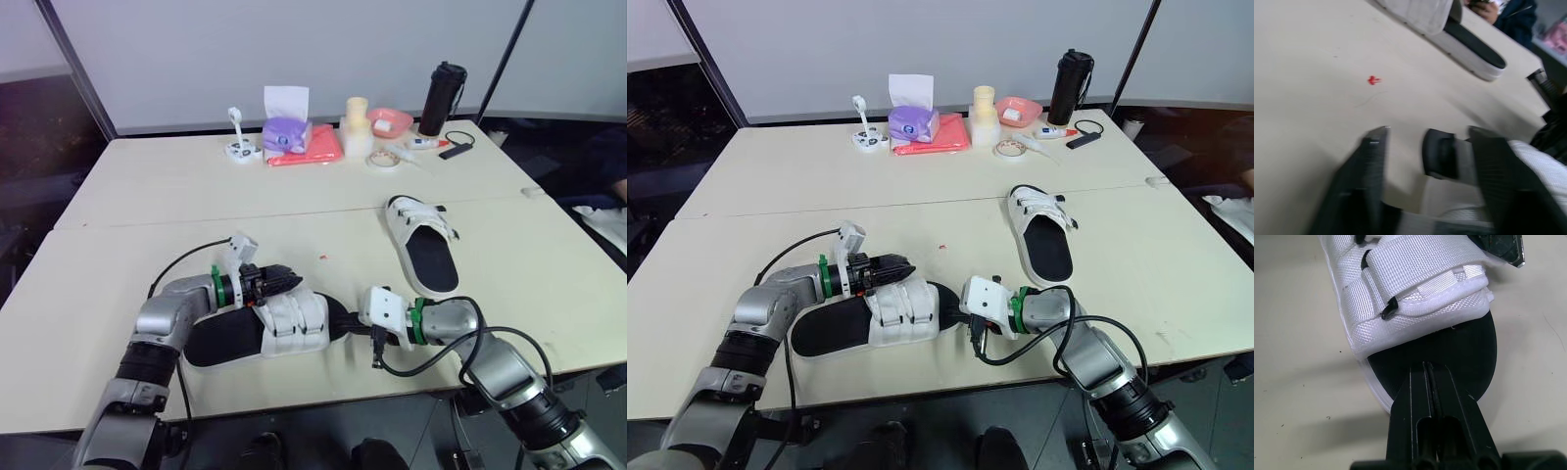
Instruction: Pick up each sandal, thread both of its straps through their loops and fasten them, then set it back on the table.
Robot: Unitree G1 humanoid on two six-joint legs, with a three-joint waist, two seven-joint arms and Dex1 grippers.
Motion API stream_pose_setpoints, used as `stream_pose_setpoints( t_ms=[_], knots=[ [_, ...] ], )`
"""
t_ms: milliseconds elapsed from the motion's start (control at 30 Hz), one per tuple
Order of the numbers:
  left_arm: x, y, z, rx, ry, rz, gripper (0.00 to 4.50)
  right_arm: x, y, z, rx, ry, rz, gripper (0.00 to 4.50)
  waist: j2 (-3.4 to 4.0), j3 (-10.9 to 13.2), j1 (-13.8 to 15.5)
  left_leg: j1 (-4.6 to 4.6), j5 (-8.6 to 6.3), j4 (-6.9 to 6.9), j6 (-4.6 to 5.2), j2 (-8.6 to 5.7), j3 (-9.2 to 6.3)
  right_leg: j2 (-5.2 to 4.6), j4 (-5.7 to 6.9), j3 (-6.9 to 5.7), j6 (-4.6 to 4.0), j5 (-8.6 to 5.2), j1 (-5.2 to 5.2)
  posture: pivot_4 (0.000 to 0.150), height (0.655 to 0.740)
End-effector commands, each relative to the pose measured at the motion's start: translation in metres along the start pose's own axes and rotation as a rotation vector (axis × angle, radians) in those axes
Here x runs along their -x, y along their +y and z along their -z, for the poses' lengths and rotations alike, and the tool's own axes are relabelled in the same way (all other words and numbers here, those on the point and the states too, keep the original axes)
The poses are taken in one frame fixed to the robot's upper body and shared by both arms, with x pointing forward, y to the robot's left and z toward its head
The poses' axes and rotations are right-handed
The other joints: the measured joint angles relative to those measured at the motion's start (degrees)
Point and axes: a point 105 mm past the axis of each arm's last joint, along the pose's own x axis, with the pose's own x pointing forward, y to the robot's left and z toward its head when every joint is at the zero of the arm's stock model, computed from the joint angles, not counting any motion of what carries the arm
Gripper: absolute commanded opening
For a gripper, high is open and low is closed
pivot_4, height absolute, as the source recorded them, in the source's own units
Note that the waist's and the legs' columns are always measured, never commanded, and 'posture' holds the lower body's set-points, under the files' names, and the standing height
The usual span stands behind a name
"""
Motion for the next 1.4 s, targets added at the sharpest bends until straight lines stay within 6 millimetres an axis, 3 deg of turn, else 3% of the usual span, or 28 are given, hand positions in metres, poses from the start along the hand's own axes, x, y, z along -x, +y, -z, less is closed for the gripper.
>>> stream_pose_setpoints(
  t_ms=[33,300,467,567,733,867,1067,1267,1400],
  knots=[
    [-0.008,-0.001,0.002,-0.128,0.056,-0.003,4.04,-0.001,0.011,0.013,-0.029,0.051,-0.047,0.00,0.00,0.00,0.05,0.00,0.00,0.00,0.00,0.00,0.00,0.00,0.00,0.00,0.00,0.00,0.00,0.150,0.7400],
    [-0.009,0.030,-0.008,-0.332,0.118,-0.196,4.04,-0.002,0.009,0.013,-0.026,0.050,-0.043,0.00,-0.02,-0.01,0.01,0.00,0.00,0.01,0.00,-0.03,0.00,0.00,0.00,-0.01,0.01,0.00,0.01,0.150,0.7400],
    [0.002,0.036,-0.021,-0.379,0.083,-0.230,4.04,-0.003,0.009,0.012,-0.024,0.046,-0.042,0.00,-0.03,0.00,-0.01,0.00,0.00,0.00,0.00,-0.03,0.00,0.00,0.00,-0.02,0.02,0.01,0.00,0.150,0.7400],
    [0.015,0.023,-0.035,-0.341,-0.010,-0.147,4.04,-0.003,0.008,0.011,-0.015,0.044,-0.042,0.00,-0.03,0.00,-0.17,0.00,0.00,0.00,0.00,-0.03,0.00,0.00,0.00,-0.02,0.02,0.01,0.00,0.150,0.7400],
    [0.047,-0.020,-0.047,-0.398,-0.075,0.049,4.04,0.004,0.000,-0.009,-0.015,-0.015,-0.025,0.00,0.01,0.02,-0.27,-0.01,-0.01,-0.05,-0.02,0.03,0.00,-0.01,0.00,0.02,0.00,0.00,-0.05,0.150,0.7400],
    [0.072,-0.032,-0.035,-0.556,0.010,0.083,4.04,0.010,-0.008,-0.019,0.052,-0.015,0.001,0.00,0.03,0.04,0.03,-0.03,-0.02,-0.05,-0.03,0.05,-0.06,-0.04,0.00,0.07,-0.02,-0.01,-0.07,0.150,0.7400],
    [0.092,-0.028,-0.026,-0.896,0.056,0.063,4.04,0.028,-0.015,-0.031,0.090,-0.009,0.016,0.00,0.07,0.08,0.46,-0.08,-0.02,-0.03,-0.03,0.08,-0.05,-0.20,-0.05,0.09,-0.24,-0.12,-0.09,0.150,0.7400],
    [0.093,-0.024,-0.014,-1.194,0.066,0.117,4.04,0.061,-0.021,-0.058,0.012,-0.086,0.042,0.00,0.11,0.10,0.44,-0.23,-0.03,-0.05,-0.02,0.04,0.00,-0.35,-0.11,0.08,-0.23,-0.12,-0.27,0.150,0.7400],
    [0.091,-0.026,0.002,-1.347,0.073,0.191,4.04,0.076,-0.020,-0.063,-0.035,-0.101,0.051,0.00,0.10,0.09,0.39,-0.65,-0.01,0.01,0.00,-0.02,0.02,-0.38,-0.10,0.07,-0.02,0.01,-0.65,0.150,0.7400]
  ],
)
